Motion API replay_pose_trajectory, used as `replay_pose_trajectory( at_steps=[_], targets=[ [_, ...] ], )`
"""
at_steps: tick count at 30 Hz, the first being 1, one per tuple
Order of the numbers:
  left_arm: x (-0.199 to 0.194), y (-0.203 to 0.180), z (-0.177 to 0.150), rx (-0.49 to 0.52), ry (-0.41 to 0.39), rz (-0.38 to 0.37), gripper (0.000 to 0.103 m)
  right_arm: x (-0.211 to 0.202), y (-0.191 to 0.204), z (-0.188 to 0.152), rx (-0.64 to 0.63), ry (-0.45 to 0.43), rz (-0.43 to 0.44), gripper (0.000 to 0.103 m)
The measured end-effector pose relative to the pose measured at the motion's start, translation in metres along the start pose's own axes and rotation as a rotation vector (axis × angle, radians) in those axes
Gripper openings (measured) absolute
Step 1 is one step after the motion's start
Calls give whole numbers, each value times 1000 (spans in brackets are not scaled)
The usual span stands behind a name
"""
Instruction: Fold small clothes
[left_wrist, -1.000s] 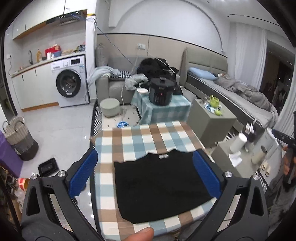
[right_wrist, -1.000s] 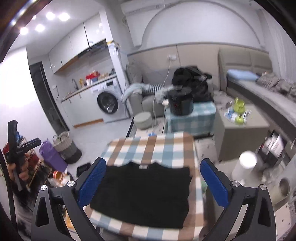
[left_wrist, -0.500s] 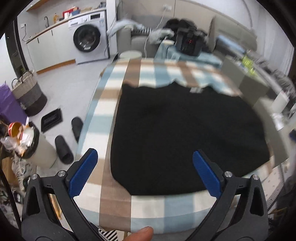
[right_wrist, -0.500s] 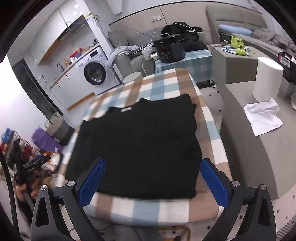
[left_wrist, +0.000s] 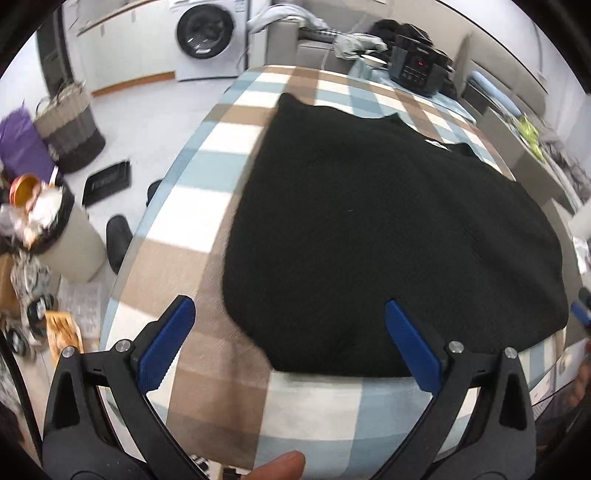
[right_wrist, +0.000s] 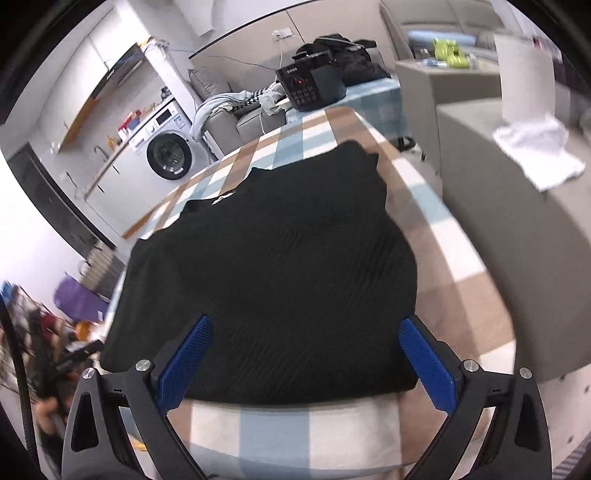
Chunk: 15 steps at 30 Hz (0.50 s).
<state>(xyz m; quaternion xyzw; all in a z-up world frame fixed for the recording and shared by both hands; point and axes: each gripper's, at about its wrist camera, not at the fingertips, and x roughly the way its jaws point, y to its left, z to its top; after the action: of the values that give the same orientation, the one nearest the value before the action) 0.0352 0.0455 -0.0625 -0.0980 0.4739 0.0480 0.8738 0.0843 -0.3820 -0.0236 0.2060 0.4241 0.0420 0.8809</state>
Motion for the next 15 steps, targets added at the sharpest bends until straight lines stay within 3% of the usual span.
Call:
replay_pose_trajectory(
  at_steps=[7, 10, 15],
  targets=[
    [0, 33, -11, -129, 29, -71, 98, -11, -33, -10, 139, 23, 25, 96],
    [8, 40, -17, -166, 60, -115, 82, -10, -48, -17, 203, 33, 35, 85],
    [16, 41, -22, -191, 71, -126, 80, -2, -58, -24, 259, 49, 33, 75]
  ],
)
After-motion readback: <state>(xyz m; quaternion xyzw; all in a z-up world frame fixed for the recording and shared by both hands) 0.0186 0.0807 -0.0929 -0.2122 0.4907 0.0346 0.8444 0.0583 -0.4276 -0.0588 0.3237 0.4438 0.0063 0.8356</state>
